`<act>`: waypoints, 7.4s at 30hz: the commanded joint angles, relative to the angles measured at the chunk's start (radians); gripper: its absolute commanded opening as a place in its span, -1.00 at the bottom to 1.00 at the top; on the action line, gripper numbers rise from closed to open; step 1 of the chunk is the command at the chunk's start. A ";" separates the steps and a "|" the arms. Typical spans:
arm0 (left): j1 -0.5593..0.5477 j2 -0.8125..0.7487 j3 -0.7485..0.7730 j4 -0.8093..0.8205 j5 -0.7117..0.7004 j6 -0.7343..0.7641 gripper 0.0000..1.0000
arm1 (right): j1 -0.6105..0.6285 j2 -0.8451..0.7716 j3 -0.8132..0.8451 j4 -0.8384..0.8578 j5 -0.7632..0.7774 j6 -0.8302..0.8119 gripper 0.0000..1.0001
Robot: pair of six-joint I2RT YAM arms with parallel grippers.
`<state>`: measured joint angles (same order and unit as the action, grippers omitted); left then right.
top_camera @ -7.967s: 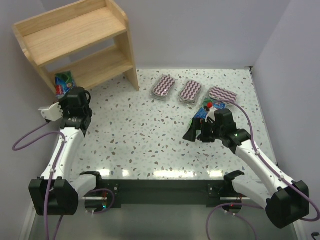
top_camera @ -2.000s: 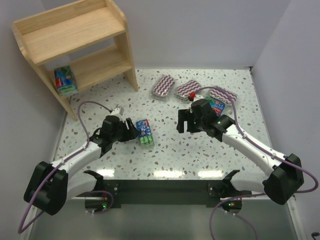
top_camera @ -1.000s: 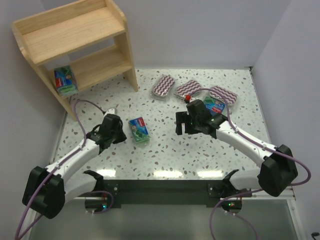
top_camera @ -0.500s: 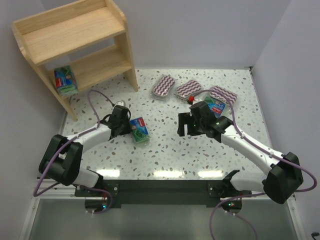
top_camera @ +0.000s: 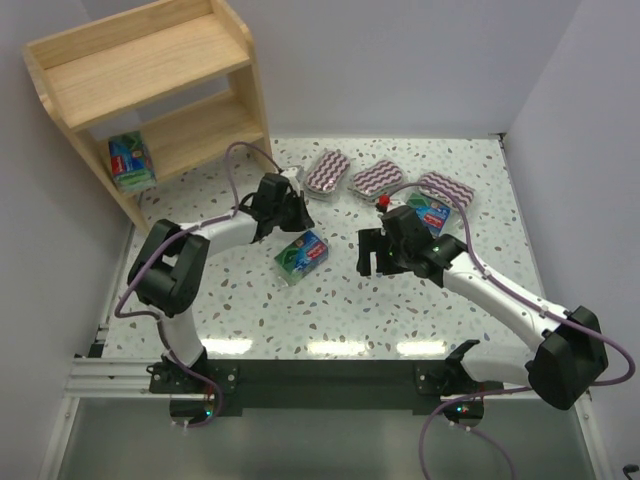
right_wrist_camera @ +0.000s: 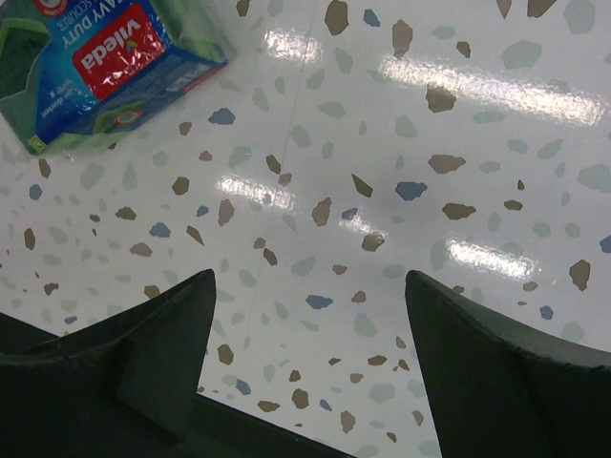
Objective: Place and organize the cleaning sponges onto the shelf
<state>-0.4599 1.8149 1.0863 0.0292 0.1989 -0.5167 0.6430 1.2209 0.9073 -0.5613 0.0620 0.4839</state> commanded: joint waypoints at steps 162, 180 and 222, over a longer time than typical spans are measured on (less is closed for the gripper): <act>-0.034 -0.847 -0.537 -0.015 0.079 -0.207 0.78 | -0.694 0.542 0.133 0.534 -0.008 0.265 0.77; -0.034 -0.632 -0.480 0.005 -0.024 -0.046 0.78 | -0.180 0.512 0.178 0.488 -0.234 0.205 0.67; -0.034 -0.816 -0.519 -0.138 -0.161 -0.069 0.78 | -0.253 0.841 0.561 0.330 -0.264 -0.067 0.48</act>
<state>-0.4923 1.0111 0.5789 -0.1013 0.0475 -0.5686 0.3965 2.0411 1.5124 -0.3069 -0.1020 0.3809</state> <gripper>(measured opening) 0.890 0.769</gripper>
